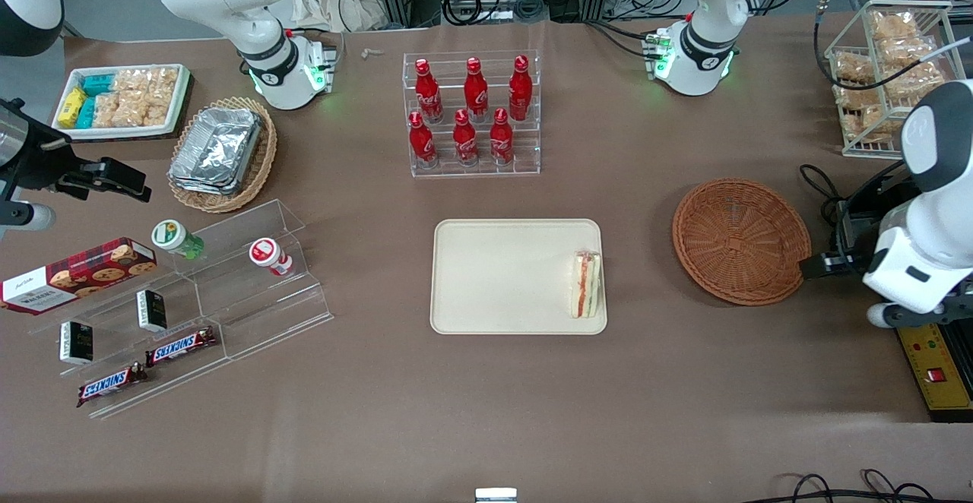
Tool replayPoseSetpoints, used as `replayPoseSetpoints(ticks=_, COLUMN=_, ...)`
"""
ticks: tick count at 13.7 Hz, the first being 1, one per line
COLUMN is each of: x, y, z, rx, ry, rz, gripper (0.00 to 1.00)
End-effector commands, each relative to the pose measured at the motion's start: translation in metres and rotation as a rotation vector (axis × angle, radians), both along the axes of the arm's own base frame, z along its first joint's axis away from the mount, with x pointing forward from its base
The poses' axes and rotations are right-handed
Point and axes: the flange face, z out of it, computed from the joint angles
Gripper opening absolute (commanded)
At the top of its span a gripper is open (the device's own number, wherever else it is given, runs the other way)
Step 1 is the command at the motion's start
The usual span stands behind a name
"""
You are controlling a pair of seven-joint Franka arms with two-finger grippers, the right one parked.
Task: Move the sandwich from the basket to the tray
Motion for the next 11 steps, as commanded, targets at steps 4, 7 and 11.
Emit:
replayPoseSetpoints(ticks=4, x=-0.010, y=0.007, z=0.017, rx=-0.032, ry=0.022, rz=-0.056, gripper=1.00)
replayPoseSetpoints(ticks=7, x=-0.005, y=0.015, z=0.028, rx=-0.097, ry=-0.007, rz=-0.033, gripper=1.00)
replayPoseSetpoints(ticks=11, x=-0.001, y=0.012, z=0.038, rx=-0.131, ry=-0.034, rz=-0.034, gripper=1.00)
